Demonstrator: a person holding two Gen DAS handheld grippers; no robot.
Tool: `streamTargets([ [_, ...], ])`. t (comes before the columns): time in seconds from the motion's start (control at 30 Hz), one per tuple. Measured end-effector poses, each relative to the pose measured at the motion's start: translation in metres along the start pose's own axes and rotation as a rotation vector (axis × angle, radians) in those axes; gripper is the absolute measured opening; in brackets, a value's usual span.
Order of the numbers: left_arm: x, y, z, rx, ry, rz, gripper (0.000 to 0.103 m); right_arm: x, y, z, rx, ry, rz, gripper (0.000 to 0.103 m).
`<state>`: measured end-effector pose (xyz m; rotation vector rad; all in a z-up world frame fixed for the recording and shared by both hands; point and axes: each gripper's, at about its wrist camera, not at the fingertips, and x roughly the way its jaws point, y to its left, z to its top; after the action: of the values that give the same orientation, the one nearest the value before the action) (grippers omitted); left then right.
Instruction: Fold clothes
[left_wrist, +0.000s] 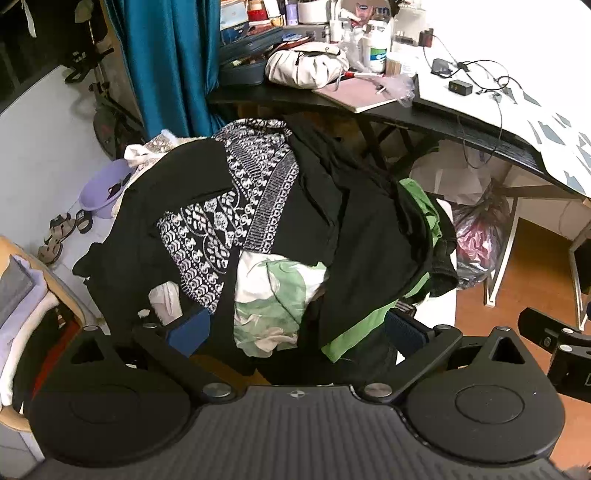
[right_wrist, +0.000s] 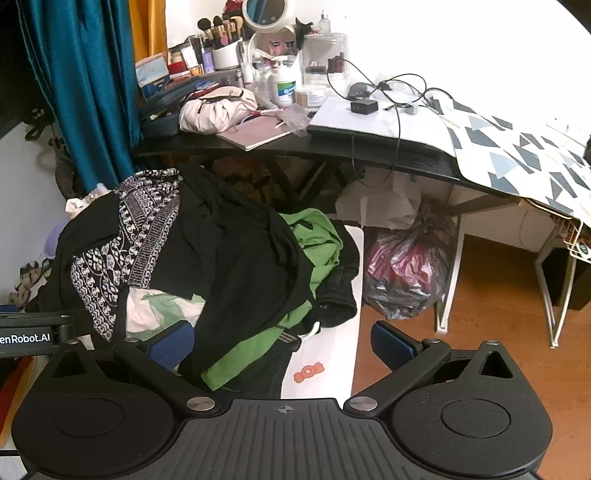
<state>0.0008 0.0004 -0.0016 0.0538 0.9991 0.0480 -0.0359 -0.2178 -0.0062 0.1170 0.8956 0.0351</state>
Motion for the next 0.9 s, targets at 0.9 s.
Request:
streamTargets([
  [0.9, 0.016, 0.001, -0.002, -0.017, 0.092, 0.016, 0.103, 0.01, 0.0, 0.002, -0.012, 0.028, 0.026, 0.102],
])
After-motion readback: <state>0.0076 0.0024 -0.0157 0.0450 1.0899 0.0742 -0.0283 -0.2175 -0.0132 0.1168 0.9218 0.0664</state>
